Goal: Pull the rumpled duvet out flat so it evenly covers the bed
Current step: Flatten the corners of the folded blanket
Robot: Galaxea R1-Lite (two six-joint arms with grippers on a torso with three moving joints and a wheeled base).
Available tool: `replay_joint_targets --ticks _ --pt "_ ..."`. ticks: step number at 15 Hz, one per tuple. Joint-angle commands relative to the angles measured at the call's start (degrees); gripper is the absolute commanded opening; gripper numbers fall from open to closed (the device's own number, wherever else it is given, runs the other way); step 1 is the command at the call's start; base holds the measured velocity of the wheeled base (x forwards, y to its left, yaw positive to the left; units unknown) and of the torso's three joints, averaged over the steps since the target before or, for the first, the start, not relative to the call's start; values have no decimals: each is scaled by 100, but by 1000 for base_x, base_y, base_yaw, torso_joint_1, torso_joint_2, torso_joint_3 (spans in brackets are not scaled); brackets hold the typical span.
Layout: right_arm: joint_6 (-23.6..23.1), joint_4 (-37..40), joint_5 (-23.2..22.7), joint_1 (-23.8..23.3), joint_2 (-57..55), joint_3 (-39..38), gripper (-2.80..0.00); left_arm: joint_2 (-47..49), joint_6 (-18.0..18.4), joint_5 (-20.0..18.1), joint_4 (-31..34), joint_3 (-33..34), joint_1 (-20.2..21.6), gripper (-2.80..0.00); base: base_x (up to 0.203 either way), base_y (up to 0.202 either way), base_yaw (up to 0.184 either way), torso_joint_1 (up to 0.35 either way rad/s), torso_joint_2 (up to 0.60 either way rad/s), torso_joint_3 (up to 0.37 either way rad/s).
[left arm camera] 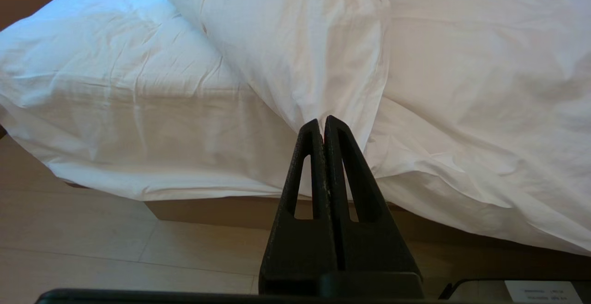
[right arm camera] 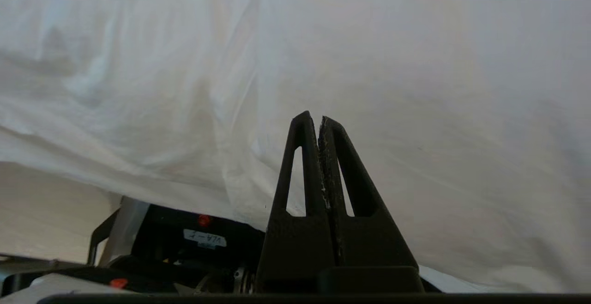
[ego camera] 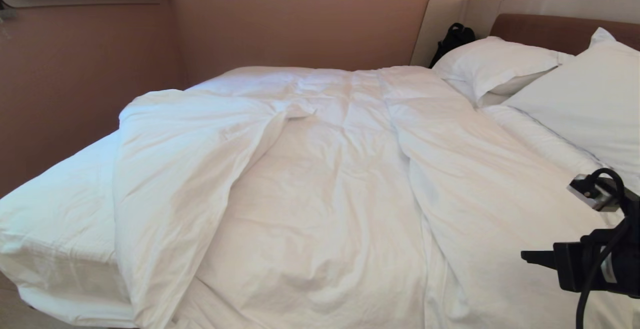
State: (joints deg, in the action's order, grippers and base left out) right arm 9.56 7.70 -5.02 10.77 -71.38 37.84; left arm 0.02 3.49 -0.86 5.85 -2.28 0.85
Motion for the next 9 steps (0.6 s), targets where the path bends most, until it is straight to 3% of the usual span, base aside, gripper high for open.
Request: replay_joint_targets --ticks 1,9 --pt "6 -81 674 97 -264 100 -280 6 3 -2 4 -1 3 -280 0 0 0 0 0 0" --pt "27 -270 1126 846 -1052 609 -280 6 3 -2 4 -1 3 -280 0 0 0 0 0 0"
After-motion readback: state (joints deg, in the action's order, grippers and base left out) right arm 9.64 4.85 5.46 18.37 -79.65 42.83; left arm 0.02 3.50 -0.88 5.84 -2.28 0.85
